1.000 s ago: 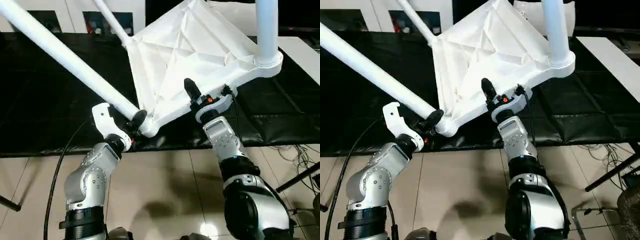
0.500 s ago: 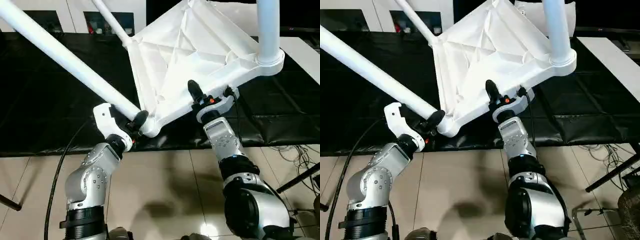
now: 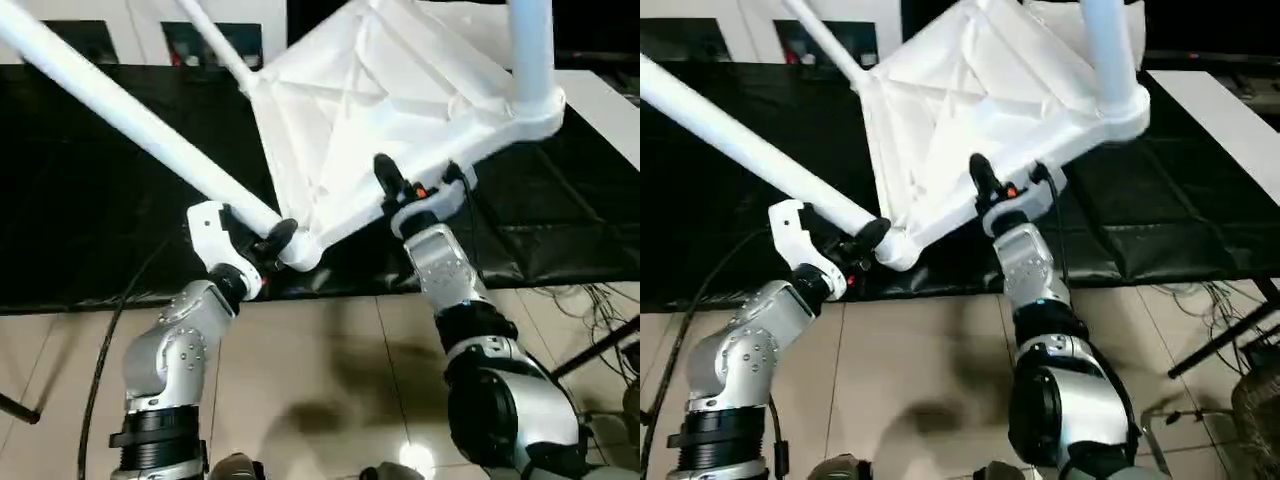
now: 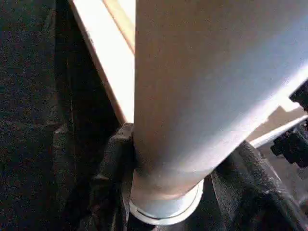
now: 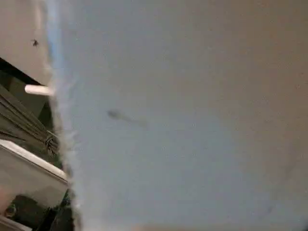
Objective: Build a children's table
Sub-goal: Flip table
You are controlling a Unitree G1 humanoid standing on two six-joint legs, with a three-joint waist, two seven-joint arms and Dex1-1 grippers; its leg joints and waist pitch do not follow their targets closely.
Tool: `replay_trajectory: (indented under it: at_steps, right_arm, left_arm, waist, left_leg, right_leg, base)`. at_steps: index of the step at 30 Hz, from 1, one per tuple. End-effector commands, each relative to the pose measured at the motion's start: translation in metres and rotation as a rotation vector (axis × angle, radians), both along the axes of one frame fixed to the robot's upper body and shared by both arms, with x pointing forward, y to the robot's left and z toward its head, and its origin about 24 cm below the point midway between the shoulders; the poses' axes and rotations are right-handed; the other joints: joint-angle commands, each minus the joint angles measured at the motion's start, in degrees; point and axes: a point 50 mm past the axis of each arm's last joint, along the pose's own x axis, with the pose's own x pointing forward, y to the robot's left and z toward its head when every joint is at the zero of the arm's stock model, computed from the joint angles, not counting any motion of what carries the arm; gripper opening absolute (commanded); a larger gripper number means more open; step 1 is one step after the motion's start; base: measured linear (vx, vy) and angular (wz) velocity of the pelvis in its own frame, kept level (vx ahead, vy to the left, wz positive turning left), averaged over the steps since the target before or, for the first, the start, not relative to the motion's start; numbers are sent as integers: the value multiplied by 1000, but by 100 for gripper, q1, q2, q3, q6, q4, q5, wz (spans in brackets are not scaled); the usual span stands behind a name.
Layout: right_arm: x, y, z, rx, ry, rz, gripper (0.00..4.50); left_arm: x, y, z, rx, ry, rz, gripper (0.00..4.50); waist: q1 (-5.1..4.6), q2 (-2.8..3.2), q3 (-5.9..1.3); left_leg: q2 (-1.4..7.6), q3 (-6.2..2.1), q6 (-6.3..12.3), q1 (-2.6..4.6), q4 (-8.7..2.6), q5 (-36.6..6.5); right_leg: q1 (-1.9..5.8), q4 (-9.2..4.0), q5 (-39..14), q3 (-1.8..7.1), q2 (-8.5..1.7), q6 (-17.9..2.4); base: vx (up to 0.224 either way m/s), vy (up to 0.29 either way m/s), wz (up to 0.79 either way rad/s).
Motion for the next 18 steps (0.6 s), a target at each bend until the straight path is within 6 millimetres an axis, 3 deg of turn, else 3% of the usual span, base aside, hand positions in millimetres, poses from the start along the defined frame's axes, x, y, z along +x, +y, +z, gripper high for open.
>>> replay_trajectory:
  at_steps: [1, 6, 9, 12, 14, 15, 18]
  right_arm:
    - [14, -35, 51, -50, -168, -228, 200]
    - [18, -53, 68, -86, -195, -325, 200]
    - [19, -62, 75, -132, -213, -372, 200]
    - [19, -81, 87, -133, -230, -469, 200]
    - [19, -84, 90, -146, -243, -484, 200]
    - [19, -84, 91, -152, -250, -483, 200]
    - [18, -79, 88, -157, -250, -481, 200]
  left_arm:
    - [-15, -10, -4, -40, 8, -121, 273]
    - [-36, 1, -6, 11, 4, -114, 273]
    - [-44, 6, -5, 6, -1, -88, 273]
    - [-55, 11, -1, 33, -42, -69, 273]
    - [-54, 11, 0, 56, -52, -56, 273]
    - [-53, 11, 0, 63, -52, -54, 273]
    - [-35, 9, 2, 94, -51, 2, 273]
  waist:
    - [24, -62, -562]
    - [-88, -51, -540]
    - [-124, -20, -514]
    - [-133, -54, -508]
    - [-133, -76, -500]
    - [-111, -52, -495]
    - [-74, -52, -490]
  left_leg:
    - [138, 60, 843, 107, -278, 366]
    - [155, 59, 758, 78, -296, 131]
    - [172, 81, 654, 113, -306, -129]
    - [186, 84, 537, 99, -318, -196]
    - [180, 103, 526, 129, -313, -290]
    - [182, 101, 497, 136, -320, -332]
    - [185, 101, 396, 150, -330, -427]
  right_leg:
    - [368, -214, 886, 51, -137, -1638]
    - [379, -225, 590, 42, -128, -1635]
    - [354, -270, 337, 57, -121, -1621]
    - [362, -261, 282, 54, -108, -1570]
    - [333, -283, 208, 68, -91, -1522]
    - [327, -283, 140, 73, -94, -1495]
    - [313, -288, 27, 74, -88, -1405]
  base:
    - [0, 0, 0]
    - [0, 0, 0]
    - [0, 0, 0]
    - [0, 0, 0]
    - [0, 0, 0]
    - [0, 0, 0]
    - [0, 0, 0]
